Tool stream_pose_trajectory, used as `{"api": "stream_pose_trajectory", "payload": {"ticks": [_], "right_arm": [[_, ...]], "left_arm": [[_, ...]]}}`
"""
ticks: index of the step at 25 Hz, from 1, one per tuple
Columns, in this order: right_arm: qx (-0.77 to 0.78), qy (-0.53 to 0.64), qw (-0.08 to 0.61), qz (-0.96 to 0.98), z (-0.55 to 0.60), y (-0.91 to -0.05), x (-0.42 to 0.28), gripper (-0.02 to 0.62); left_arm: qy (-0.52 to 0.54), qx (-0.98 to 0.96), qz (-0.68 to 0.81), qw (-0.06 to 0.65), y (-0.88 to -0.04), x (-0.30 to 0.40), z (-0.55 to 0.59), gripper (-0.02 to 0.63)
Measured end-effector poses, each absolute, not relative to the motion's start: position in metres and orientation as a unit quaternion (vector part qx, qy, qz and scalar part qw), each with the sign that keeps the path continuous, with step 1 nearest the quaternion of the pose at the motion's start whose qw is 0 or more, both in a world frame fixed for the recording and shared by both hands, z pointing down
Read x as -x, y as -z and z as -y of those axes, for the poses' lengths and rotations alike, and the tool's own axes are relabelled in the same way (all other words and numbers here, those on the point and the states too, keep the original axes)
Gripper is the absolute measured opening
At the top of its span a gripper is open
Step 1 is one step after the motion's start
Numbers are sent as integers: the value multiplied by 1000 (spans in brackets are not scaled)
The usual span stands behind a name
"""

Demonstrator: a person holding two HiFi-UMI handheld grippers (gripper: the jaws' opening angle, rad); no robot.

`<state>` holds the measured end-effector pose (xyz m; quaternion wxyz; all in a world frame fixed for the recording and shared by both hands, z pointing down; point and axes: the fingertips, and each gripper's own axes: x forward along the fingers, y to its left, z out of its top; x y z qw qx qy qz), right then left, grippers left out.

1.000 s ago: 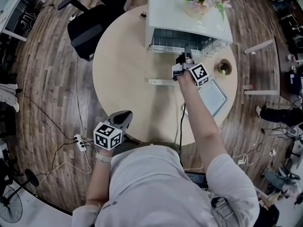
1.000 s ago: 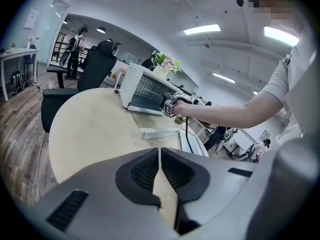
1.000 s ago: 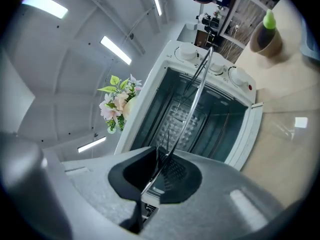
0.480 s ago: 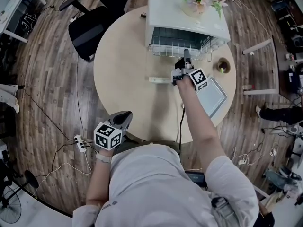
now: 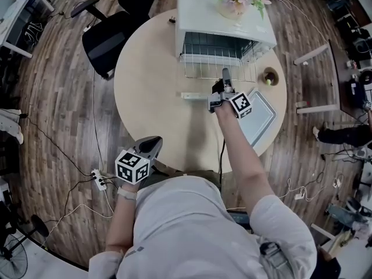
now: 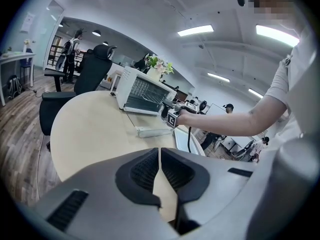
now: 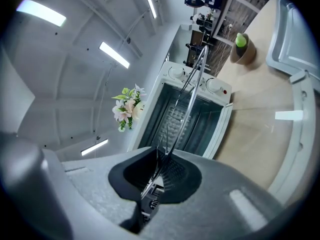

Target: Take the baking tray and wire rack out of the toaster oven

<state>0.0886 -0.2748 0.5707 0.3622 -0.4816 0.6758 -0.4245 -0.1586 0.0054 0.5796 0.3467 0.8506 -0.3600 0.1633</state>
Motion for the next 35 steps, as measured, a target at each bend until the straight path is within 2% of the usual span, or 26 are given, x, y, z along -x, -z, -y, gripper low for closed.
{"api": "stream_pose_trajectory", "payload": {"ticks": [8,16,20,35], "right_arm": [[483,436,331,-684,225,-589,-94,11],[444,464,319,-697,173,-596,-69,6],[440,484,292,-698,145,-608,-58,7],[332,577,308,-680,53,-611,-13,6]], "left_arm": [[-161,-860,347,338,-576,148,-13,0],[-168,-863,341,333,-576,148,-23,0],[-166,-859,349,336,-573,144,-35,0],[-147,-813,423,372,-578,133,-120,0]]}}
